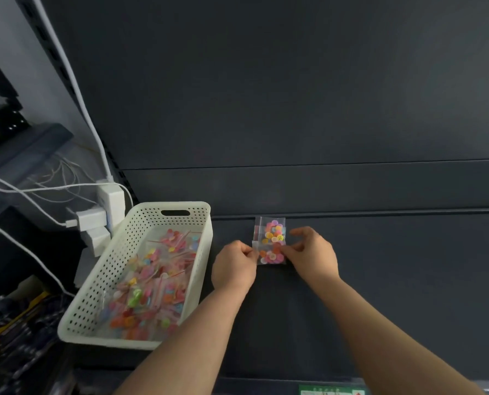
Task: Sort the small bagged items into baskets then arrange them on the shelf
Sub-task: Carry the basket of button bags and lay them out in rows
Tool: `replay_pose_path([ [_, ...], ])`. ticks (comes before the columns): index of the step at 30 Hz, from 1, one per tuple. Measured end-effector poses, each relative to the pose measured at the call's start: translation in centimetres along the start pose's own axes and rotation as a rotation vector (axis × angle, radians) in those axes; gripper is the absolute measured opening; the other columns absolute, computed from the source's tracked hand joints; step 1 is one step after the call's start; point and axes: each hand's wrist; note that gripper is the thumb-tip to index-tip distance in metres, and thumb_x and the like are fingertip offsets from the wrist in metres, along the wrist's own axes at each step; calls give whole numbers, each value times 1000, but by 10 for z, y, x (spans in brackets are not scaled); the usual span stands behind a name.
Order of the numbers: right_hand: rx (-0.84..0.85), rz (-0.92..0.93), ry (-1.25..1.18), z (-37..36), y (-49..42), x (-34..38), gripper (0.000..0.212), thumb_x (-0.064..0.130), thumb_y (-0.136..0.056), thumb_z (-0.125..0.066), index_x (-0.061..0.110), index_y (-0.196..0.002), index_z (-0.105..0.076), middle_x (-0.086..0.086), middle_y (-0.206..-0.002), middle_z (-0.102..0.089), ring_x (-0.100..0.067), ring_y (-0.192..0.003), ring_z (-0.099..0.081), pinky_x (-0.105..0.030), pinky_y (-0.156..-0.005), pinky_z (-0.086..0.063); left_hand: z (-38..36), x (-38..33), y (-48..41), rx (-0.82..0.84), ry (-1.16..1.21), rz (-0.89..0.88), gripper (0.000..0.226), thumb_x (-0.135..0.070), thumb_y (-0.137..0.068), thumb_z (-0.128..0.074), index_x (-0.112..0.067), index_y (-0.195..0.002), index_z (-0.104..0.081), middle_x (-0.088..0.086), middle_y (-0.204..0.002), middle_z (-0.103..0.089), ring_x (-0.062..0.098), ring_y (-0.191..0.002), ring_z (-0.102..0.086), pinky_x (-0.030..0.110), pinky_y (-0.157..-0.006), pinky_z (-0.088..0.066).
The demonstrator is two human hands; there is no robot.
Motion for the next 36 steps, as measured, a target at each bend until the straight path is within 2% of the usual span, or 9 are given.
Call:
replay_pose_path([
  [5, -24, -3, 96, -8, -9, -4, 39, 40, -86, -66, 26, -119, -53, 19, -71, -57, -9, -77, -57, -27, -64, -44, -7, -1, -10, -37, -113, -17, 13, -39, -95, -60, -27, -92, -65, -9, -86, -67, 10, -75, -62, 25, -55, -44],
  [11, -36, 6, 146, -9, -12, -1, 37, 43, -85, -65, 27, -116, -54, 17, -76, -61, -11, -81, -61, -29, -69, -49, -2, -5, -8, -69, -127, -24, 20, -39, -95, -61, -22, -105, -60, -8, -92, -65, 10, -76, -57, 22, -49, -33],
  [14, -48, 40, 176, -7, -7, 0, 29, 40, -86, -64, 28, -111, -57, 18, -73, -59, -10, -77, -57, -26, -65, -45, 11, -10, -3, -70, -72, -61, 23, -36, -95, -60, -20, -112, -58, -4, -100, -67, 15, -86, -63, 25, -60, -44],
  [18, -96, 200, 358, -5, 6, 13, 14, 32, -90, -56, 31, -101, -65, 13, -95, -67, -16, -85, -62, -28, -67, -47, 53, -12, 12, -72, -78, -207, 13, -28, -93, -62, -22, -104, -64, -6, -98, -71, 16, -92, -65, 35, -80, -54],
  [24, -117, 487, 509, -27, 38, 45, 15, 26, -90, -55, 28, -92, -69, 8, -93, -69, -20, -80, -64, -26, -65, -34, 132, 35, 20, -158, -173, -215, 7, -27, -91, -64, -26, -97, -68, -12, -95, -69, 11, -88, -64, 32, -80, -53],
  [27, -73, 544, 500, -41, 53, 58, 16, 27, -91, -53, 30, -98, -67, 11, -96, -69, -16, -86, -64, -26, -71, -41, 157, 62, 21, -71, -238, -151, 8, -27, -92, -66, -29, -99, -69, -14, -101, -69, 5, -89, -63, 28, -80, -51],
  [32, -48, 643, 353, -63, 79, 72, 17, 30, -90, -60, 25, -104, -68, 8, -91, -70, -15, -80, -65, -26, -62, -46, 164, 88, 20, 199, -315, -139, 22, -42, -92, -63, -36, -113, -68, -14, -118, -65, 9, -99, -62, 37, -90, -52],
  [34, -22, 657, 335, -71, 86, 75, 23, 36, -91, -59, 28, -110, -67, 9, -93, -69, -13, -82, -65, -27, -66, -46, 160, 93, 19, 226, -326, -157, 37, -56, -88, -61, -35, -119, -65, -11, -120, -63, 14, -104, -62, 40, -93, -51],
  [36, -26, 652, 335, -75, 92, 75, 25, 37, -92, -58, 27, -113, -68, 8, -96, -69, -14, -84, -65, -28, -71, -47, 153, 98, 18, 199, -329, -178, 39, -60, -88, -59, -37, -119, -65, -9, -121, -61, 17, -108, -59, 44, -96, -50],
])
Point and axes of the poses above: each hand's wrist, its own y-axis away from the middle knuckle, its own z-axis out of the back of the hand, x = y × z
